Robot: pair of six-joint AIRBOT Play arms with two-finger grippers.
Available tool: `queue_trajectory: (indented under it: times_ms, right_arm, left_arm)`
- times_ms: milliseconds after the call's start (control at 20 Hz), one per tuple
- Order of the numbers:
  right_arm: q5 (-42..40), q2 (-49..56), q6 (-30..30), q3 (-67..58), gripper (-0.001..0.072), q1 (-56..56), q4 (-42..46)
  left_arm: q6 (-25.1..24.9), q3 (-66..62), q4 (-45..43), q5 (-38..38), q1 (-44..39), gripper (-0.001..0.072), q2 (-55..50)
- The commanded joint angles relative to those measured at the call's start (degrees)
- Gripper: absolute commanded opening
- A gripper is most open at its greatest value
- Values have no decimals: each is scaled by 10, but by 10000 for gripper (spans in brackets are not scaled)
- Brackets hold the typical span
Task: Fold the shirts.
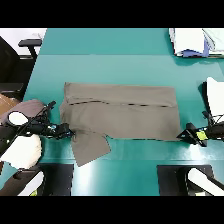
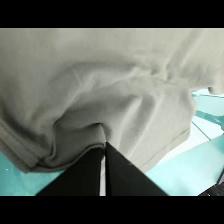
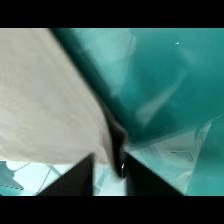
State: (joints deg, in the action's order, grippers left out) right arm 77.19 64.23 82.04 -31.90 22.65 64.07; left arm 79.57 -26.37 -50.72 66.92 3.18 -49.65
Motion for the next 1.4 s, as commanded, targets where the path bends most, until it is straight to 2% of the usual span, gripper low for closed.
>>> queue_trajectory:
  times_ms: [0,50,100,250,350,500,600,700,850,1050,1200,1350]
  right_arm:
    - [-40,17,0,-18,122,-60,-9]
    - [-36,13,-1,-31,41,-76,-2]
    - [-29,5,0,-40,17,-90,14]
    - [27,-41,0,-61,16,-121,83]
    - [63,-89,0,-66,17,-123,126]
    - [105,-154,0,-73,16,-109,159]
    - [98,-173,0,-91,15,-100,156]
    - [89,-147,0,-130,15,-109,150]
    - [57,-59,0,-202,15,-158,150]
    - [30,76,13,-315,15,-193,146]
    - [12,157,13,-390,16,-194,98]
    - [11,226,13,-459,16,-194,76]
  left_arm:
    - [-1,-1,-1,9,0,22,1]
    - [-1,-1,-4,22,0,22,1]
    - [-1,-1,-9,40,0,21,1]
    - [5,0,-38,82,0,21,26]
    - [37,-1,-64,101,0,21,74]
    - [65,-18,-66,177,0,21,136]
    - [73,-52,-68,169,0,21,134]
    - [70,-85,-69,116,0,21,117]
    - [38,-139,-75,55,0,21,44]
    - [-17,-251,-73,-3,0,22,-117]
    - [-58,-349,-69,-24,0,23,-231]
    - [-76,-427,-49,-38,0,23,-320]
